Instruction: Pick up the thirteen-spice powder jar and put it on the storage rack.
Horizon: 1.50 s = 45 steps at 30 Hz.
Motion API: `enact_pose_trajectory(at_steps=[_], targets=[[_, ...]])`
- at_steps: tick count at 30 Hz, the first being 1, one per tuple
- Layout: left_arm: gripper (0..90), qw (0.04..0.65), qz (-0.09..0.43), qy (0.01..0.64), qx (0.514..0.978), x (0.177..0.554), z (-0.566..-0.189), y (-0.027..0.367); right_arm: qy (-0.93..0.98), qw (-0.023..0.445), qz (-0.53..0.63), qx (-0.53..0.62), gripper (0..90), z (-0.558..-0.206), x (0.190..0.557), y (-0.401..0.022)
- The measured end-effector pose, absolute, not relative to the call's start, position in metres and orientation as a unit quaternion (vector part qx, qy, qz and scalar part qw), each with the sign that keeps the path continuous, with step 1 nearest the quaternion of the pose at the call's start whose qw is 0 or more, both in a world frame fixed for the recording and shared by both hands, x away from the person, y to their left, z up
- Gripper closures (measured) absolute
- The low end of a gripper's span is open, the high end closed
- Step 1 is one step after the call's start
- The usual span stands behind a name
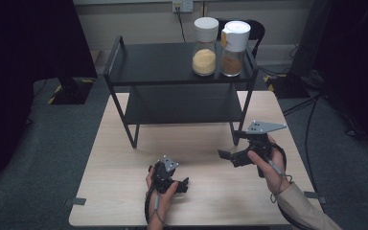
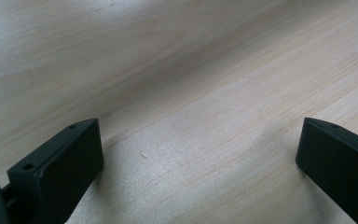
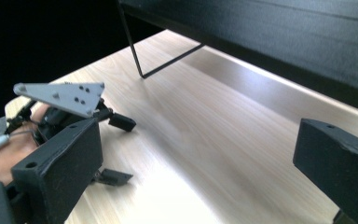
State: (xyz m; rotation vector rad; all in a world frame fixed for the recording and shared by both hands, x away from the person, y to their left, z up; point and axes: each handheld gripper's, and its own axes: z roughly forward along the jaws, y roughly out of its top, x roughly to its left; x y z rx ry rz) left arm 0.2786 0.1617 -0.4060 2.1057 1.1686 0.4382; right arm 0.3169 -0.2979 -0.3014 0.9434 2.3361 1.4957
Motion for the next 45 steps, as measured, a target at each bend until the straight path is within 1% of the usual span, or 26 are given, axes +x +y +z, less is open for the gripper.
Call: enact_pose_trajectory(at_steps=[24, 45], targets=[[0.0, 0.34, 0.168, 0.449, 0.809, 0.279, -0.406, 0.162, 0.792, 0.094, 0.503, 0.333, 0.2, -0.349, 0.305, -0.321], [0.0, 0.34, 0.168, 0.449, 0.809, 0.279, -0.406, 0.162, 0.806, 0.087, 0.48, 0.337, 0.3, -0.38, 0.291, -0.341]])
